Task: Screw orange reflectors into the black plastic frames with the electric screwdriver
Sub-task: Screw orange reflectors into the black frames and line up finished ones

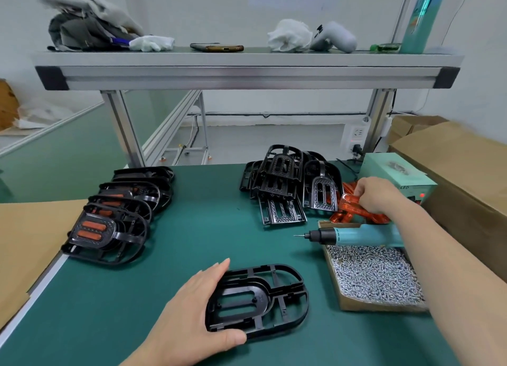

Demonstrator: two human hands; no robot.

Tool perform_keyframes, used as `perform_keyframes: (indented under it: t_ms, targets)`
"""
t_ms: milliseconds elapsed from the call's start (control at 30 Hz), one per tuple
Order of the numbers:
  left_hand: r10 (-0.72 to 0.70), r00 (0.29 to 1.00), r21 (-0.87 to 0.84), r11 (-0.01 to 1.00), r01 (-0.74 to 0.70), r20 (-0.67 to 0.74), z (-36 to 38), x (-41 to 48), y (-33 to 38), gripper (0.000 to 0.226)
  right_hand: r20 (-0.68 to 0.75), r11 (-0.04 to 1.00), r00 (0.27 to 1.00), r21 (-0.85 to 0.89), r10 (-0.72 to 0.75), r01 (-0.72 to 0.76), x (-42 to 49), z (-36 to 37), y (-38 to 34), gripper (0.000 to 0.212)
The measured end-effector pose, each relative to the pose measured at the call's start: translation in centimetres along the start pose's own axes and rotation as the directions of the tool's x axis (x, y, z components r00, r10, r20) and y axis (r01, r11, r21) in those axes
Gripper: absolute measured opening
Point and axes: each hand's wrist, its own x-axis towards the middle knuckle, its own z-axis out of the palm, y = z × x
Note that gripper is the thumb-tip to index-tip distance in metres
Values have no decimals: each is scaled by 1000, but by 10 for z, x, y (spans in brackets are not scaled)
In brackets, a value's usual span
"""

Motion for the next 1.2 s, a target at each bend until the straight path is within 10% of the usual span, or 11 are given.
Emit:
perform_keyframes:
  t_ms: [467,600,1200]
  targets:
    - [-42,999,-1,999,42,-14,-3,1,5,119,-210,872,953,397,-217,286,-68,-19,-65,13]
    - [-38,999,0,999,38,-22,-5,0,7,116,-175,651,929,671,-326,355,-108,-11,-93,12]
    - [14,978,-236,970,-64,-209,-6,4,-5,91,-148,518,835,723,-529,456,-160,65,-158,9]
